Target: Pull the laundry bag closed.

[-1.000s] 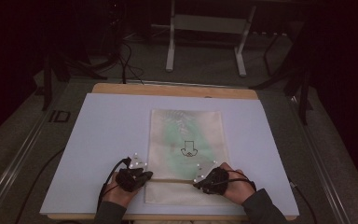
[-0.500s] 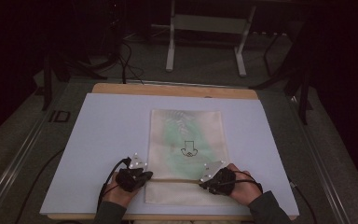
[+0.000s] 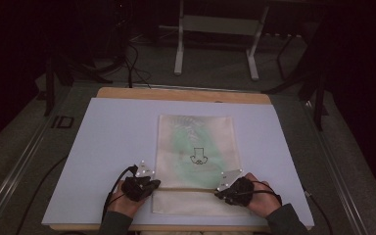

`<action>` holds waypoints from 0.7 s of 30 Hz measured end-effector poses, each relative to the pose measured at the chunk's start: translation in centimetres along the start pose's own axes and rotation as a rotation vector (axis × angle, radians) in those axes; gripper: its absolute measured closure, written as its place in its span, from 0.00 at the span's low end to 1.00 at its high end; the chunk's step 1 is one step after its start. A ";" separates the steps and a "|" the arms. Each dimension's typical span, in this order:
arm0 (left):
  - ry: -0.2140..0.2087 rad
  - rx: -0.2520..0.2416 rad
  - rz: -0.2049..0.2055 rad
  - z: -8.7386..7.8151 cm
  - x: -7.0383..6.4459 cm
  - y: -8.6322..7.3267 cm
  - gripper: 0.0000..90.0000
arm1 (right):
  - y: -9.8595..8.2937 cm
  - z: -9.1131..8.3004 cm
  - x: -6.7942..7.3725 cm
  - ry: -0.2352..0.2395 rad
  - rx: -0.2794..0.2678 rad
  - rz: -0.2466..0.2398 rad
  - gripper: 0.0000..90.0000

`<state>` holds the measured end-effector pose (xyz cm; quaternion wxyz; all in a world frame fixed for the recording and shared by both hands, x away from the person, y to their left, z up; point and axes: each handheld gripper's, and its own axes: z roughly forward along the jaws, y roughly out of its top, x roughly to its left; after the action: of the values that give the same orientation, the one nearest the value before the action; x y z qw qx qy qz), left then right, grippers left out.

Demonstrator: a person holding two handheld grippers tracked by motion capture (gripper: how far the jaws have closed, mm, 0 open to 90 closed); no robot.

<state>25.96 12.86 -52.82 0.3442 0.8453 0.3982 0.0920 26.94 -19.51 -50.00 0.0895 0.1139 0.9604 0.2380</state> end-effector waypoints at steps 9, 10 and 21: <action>0.000 0.000 0.001 0.0 0.0 0.0 0.99 | -1.0 -0.6 -0.3 -0.011 -0.001 0.022 0.91; 0.000 0.000 0.000 0.0 0.0 0.0 0.99 | -1.1 -0.7 -0.4 -0.010 -0.004 0.019 0.92; 0.000 0.000 0.001 0.0 0.0 0.0 0.99 | -2.0 -1.1 -0.5 -0.016 0.000 0.046 0.91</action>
<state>25.96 12.87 -52.82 0.3441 0.8455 0.3978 0.0920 26.85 -21.87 -49.97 0.0917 0.1380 0.9567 0.2393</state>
